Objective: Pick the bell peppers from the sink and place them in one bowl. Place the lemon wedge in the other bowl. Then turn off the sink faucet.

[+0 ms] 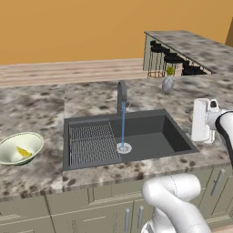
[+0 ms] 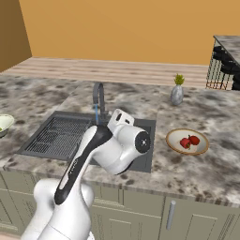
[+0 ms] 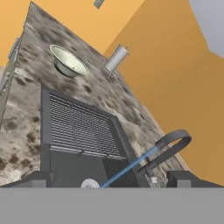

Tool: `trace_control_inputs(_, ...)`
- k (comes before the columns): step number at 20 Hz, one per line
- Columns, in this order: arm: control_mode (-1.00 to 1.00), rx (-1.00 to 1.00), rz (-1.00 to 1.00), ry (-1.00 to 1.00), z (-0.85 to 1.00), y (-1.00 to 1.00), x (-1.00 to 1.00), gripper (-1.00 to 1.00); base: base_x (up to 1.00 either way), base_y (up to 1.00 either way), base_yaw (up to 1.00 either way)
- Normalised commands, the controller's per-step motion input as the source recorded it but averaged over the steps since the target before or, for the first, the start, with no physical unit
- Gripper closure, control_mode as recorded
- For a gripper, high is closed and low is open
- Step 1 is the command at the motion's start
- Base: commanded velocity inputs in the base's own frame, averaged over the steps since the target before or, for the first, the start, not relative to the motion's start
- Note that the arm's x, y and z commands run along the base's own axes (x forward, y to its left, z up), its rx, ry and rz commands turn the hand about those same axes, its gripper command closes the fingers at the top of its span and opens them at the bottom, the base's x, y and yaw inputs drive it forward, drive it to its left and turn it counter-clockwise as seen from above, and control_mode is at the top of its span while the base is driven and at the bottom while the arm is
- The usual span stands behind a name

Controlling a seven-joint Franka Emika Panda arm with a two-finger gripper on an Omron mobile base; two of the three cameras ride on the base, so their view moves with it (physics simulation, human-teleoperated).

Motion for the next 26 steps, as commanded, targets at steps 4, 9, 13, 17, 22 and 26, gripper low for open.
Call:
trace_control_inputs(4,-1.0,-0.01,0.0,0.01,0.0,-0.01,0.17,-1.0,0.0,0.0,0.0)
trace_control_inputs(9,-1.0,0.0,-0.01,0.17,0.0,0.0,0.3,-1.0,0.0,0.0,0.0)
trace_control_inputs(13,-1.0,0.04,-0.01,0.03,0.0,0.0,0.25,-1.0,0.0,0.0,0.0)
trace_control_inputs(17,-1.0,0.09,-0.06,0.0,0.0,0.0,0.29,-1.0,0.0,0.0,0.0)
trace_control_inputs(22,-1.0,0.05,-0.05,0.01,0.0,0.0,0.26,-1.0,0.0,0.0,0.0)
trace_control_inputs(26,-1.0,0.03,-0.05,0.07,0.0,0.0,0.35,-1.0,0.0,0.0,0.0)
